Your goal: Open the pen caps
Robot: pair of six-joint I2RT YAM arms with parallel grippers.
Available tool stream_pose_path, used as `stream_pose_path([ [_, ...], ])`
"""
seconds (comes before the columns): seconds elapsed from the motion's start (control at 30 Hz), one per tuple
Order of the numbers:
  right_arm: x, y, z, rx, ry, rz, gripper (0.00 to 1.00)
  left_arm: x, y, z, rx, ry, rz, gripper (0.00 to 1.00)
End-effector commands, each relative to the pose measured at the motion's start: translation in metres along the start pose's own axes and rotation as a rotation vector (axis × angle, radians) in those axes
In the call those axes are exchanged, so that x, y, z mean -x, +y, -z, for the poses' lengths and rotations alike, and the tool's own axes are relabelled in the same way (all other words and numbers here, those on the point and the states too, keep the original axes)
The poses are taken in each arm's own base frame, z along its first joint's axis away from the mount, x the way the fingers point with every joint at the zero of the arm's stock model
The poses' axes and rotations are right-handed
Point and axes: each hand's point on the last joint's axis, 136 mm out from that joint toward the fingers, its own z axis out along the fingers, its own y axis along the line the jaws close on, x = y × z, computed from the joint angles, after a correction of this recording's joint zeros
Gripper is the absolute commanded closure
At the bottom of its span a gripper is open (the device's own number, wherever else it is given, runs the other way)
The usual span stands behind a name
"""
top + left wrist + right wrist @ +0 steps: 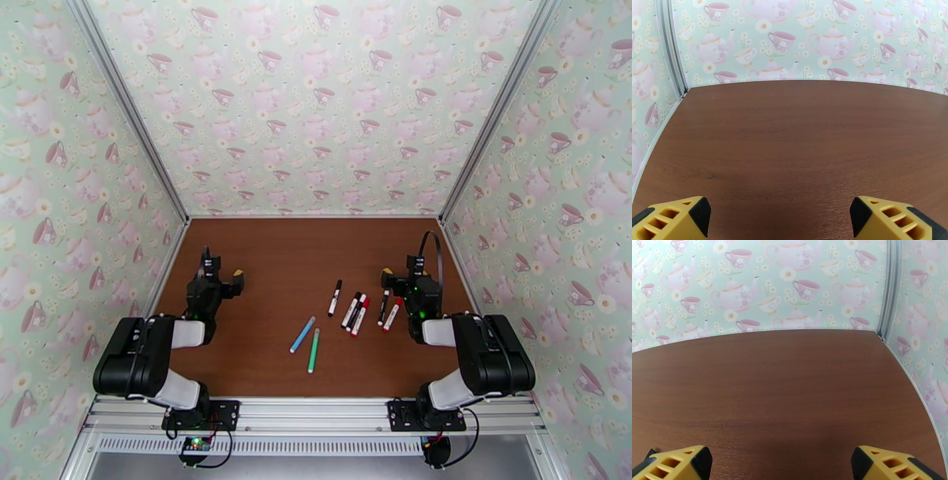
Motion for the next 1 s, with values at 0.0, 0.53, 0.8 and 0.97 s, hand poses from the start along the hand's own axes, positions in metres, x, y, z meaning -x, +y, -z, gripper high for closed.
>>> stream_pose_path([
  [0.0, 0.005, -0.001, -0.004, -0.011, -0.006, -0.001, 0.00, -0.001, -0.003, -0.002, -0.009, 0.008, 0.012, 0.00],
  [0.53, 0.005, -0.001, -0.005, -0.011, -0.006, 0.000, 0.00, 0.000, -0.002, -0.003, -0.009, 0.007, 0.012, 0.00],
  [0.8, 0.006, -0.006, 0.000, -0.033, -0.033, -0.017, 0.00, 0.001, -0.001, 0.000, 0.008, -0.003, 0.009, 0.00],
  [0.97, 0.010, -0.006, 0.006, -0.036, -0.055, -0.017, 0.00, 0.009, -0.002, 0.008, 0.019, -0.030, -0.001, 0.00],
])
